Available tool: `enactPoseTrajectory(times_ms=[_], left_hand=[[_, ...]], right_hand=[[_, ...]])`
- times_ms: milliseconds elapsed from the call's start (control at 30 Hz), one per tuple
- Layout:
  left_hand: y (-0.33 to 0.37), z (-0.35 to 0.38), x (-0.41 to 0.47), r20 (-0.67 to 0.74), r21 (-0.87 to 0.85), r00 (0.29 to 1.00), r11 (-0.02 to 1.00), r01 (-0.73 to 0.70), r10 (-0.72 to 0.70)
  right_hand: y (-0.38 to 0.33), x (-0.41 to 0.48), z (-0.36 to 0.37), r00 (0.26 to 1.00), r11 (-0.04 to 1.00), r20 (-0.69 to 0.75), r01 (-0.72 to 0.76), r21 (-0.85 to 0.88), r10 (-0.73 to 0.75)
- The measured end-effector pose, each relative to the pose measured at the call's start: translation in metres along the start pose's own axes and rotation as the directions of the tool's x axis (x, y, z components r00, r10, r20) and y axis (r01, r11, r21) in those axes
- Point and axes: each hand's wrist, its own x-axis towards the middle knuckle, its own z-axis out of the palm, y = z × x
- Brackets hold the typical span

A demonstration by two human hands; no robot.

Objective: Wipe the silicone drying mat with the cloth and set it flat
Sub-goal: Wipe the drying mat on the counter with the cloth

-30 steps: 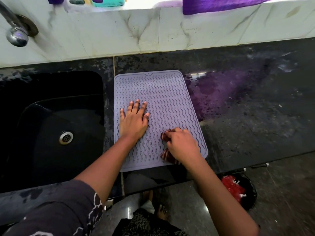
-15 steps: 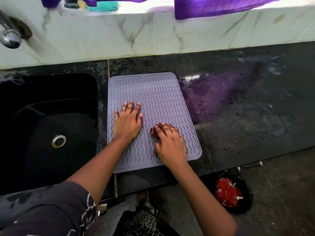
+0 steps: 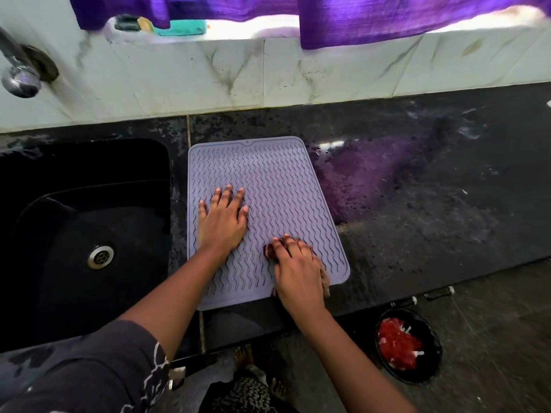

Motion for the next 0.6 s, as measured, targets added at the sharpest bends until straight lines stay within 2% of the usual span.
enactPoseTrajectory(times_ms=[233, 300, 333, 367, 400, 433, 467, 533, 600], left_hand=[[0.001, -0.002, -0.001, 0.014, -0.008, 1.0, 1.0, -0.005, 0.005], [0.001, -0.003, -0.002, 0.02, -0.016, 1.0, 1.0, -0.004, 0.005], [0.001, -0.004, -0.003, 0.021, -0.031, 1.0, 0.999, -0.008, 0.008], [0.001, -0.005, -0.003, 0.017, -0.054, 1.0, 0.998, -0.012, 0.013], [0.0, -0.006, -0.003, 0.007, -0.087, 1.0, 0.996, -0.016, 0.017], [0.0, -0.007, -0.004, -0.005, -0.131, 1.0, 0.991, -0.016, 0.016], [-0.001, -0.008, -0.004, -0.019, -0.186, 1.0, 0.983, -0.011, 0.008], [-0.001, -0.011, -0.005, -0.052, -0.283, 0.998, 0.959, 0.004, -0.019], [-0.001, -0.014, -0.006, -0.069, -0.328, 0.997, 0.945, 0.014, -0.039]], right_hand=[[-0.005, 0.0, 0.007, 1.0, 0.998, 0.02, -0.012, -0.069, 0.013], [-0.001, 0.002, 0.002, 1.0, 0.999, -0.004, 0.026, 0.03, -0.026], [0.005, 0.002, -0.004, 1.0, 0.981, -0.007, -0.003, 0.194, 0.004], [0.011, 0.003, -0.013, 0.996, 0.904, 0.01, -0.081, 0.421, 0.085], [0.019, 0.005, -0.023, 0.982, 0.755, 0.04, -0.166, 0.634, 0.183], [0.029, 0.008, -0.032, 0.957, 0.609, 0.051, -0.223, 0.761, 0.285], [0.039, 0.014, -0.039, 0.931, 0.541, 0.047, -0.251, 0.803, 0.362], [0.051, 0.031, -0.046, 0.926, 0.57, 0.052, -0.274, 0.775, 0.374], [0.041, 0.044, -0.046, 0.971, 0.723, 0.051, -0.21, 0.658, 0.235]])
